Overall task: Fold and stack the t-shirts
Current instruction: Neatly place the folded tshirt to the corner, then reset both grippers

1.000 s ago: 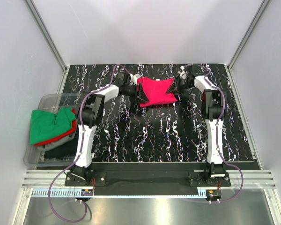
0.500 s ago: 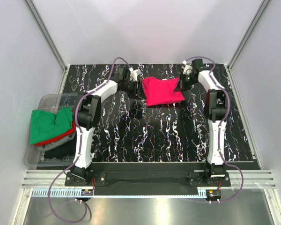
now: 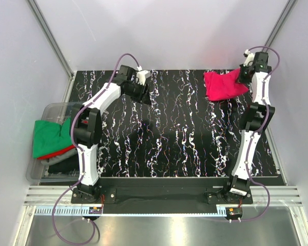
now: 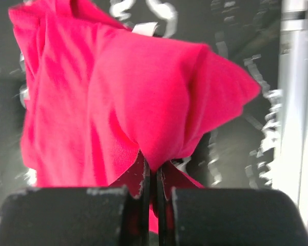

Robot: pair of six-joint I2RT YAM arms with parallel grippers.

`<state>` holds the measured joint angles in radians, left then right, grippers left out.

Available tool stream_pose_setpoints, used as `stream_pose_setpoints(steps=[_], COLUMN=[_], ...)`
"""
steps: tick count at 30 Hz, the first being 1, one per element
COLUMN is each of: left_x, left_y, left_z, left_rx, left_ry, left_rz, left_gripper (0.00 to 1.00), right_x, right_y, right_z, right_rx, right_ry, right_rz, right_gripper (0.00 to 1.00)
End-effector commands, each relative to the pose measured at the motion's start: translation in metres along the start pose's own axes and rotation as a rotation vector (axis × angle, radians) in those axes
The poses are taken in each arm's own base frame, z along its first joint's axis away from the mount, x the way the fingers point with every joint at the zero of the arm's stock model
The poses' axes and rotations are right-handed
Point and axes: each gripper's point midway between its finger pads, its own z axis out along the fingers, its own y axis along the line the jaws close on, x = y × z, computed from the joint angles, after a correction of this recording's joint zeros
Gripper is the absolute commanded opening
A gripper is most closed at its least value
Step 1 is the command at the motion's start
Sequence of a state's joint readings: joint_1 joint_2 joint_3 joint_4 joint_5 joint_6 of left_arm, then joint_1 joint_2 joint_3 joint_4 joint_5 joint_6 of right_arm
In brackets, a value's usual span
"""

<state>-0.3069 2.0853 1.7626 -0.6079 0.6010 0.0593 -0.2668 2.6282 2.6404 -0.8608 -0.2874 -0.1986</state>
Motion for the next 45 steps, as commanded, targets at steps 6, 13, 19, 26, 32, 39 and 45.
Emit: stream_pose_setpoints(steps=[6, 13, 19, 26, 32, 39, 45], left_x=[-0.002, -0.003, -0.001, -0.003, -0.005, -0.024, -0.064], left_y=[-0.001, -0.003, -0.008, -0.018, -0.022, -0.013, 0.032], left_z=[-0.02, -0.025, -0.024, -0.021, -0.019, -0.033, -0.055], left_rx=[-0.058, -0.078, -0.082, -0.092, -0.103, -0.197, -0.492], left_ry=[-0.006, -0.009, -0.002, 0.003, 0.003, -0.037, -0.109], left_rz=[0.08, 0.1, 0.113, 0.151, 0.171, 0.199, 0.249], left_gripper=[0.53, 0.53, 0.53, 0.53, 0.53, 0.64, 0.73], right_x=[-0.019, -0.031, -0.051, -0.051, -0.05, -0.088, -0.127], right_y=[-0.035, -0.056, -0.088, -0.099, -0.105, -0.105, -0.04], right_z=[0.029, 0.041, 0.034, 0.036, 0.035, -0.021, -0.104], right_rx=[0.126, 0.204, 0.316, 0.343, 0.376, 0.442, 0.233], right_ry=[-0.113, -0.192, -0.287, -0.304, -0.31, -0.377, -0.438], right_rz=[0.039, 0.075, 0.07, 0.072, 0.089, 0.112, 0.091], right_gripper=[0.0, 0.0, 0.0, 0.0, 0.14, 1.0, 1.0])
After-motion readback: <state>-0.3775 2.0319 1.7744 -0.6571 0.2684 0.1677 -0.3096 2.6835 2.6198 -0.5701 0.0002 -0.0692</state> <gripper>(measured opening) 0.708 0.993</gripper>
